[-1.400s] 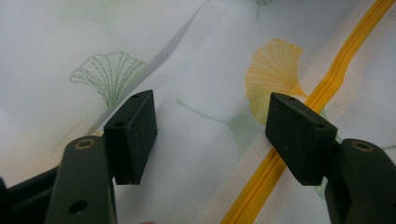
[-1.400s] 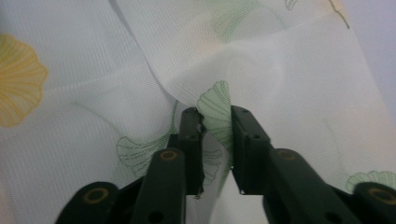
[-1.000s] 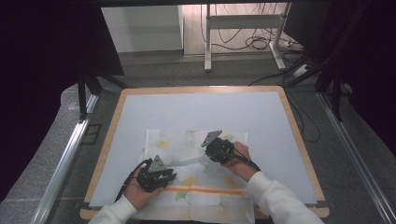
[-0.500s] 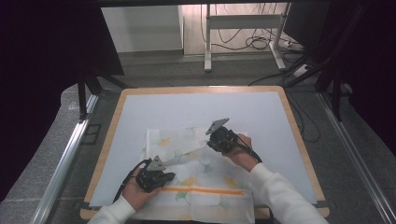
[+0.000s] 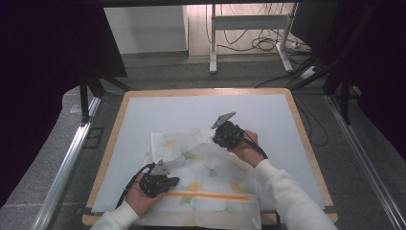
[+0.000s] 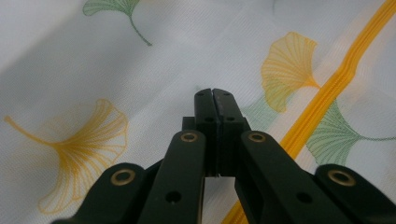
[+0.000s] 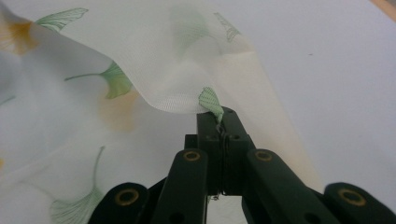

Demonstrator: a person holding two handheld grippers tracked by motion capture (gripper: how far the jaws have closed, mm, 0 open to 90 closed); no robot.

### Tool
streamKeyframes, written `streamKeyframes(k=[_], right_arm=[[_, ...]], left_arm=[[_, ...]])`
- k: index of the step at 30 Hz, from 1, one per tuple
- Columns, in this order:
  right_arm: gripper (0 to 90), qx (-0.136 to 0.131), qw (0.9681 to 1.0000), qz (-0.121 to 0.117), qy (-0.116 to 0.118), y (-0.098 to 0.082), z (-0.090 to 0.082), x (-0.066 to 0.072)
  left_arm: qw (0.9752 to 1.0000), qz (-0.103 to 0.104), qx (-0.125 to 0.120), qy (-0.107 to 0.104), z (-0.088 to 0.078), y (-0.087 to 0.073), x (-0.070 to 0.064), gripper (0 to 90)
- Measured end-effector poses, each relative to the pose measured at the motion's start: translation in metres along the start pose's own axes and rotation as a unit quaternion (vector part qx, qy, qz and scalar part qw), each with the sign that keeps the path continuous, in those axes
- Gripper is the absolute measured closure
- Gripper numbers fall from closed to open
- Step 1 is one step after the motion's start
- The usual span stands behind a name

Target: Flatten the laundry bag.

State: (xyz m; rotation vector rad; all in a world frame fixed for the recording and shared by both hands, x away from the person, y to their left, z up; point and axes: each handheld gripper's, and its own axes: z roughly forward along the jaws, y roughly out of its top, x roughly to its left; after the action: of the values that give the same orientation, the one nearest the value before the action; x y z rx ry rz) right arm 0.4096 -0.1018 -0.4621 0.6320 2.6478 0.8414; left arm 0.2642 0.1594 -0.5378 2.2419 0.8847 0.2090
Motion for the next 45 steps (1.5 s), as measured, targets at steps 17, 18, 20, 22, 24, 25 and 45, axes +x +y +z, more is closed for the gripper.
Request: streamKeyframes(k=[17,18,20,22,24,25,45], right_arm=[[86.3,0.030,0.9946,0.074,-0.066,0.033,0.049,-0.107],[83.7,0.037,0.9930,0.076,-0.083,0.032,0.055,-0.113],[69.8,0.044,0.9890,0.090,-0.109,0.030,0.063,-0.123],[58.3,0.031,0.9851,0.097,-0.139,0.028,0.063,-0.131],[56.6,0.012,0.9852,0.102,-0.137,0.028,0.054,-0.131],[55.4,0.008,0.9863,0.099,-0.132,0.030,0.048,-0.127],[43.3,-0.005,0.9983,-0.016,0.056,0.015,0.045,0.022]], left_arm=[[1.0000,-0.001,0.000,-0.003,0.000,0.000,0.000,90.0],[1.0000,0.000,0.000,-0.003,0.000,0.000,0.001,90.0],[1.0000,-0.001,0.000,-0.005,0.000,0.000,0.001,90.0],[1.0000,-0.001,-0.001,-0.007,0.000,0.000,0.002,90.0],[1.0000,-0.002,-0.001,-0.009,0.000,0.000,0.002,90.0],[0.9999,-0.005,-0.002,-0.011,0.001,0.000,0.002,90.0],[1.0000,-0.001,0.005,-0.008,0.000,0.001,0.003,90.0]])
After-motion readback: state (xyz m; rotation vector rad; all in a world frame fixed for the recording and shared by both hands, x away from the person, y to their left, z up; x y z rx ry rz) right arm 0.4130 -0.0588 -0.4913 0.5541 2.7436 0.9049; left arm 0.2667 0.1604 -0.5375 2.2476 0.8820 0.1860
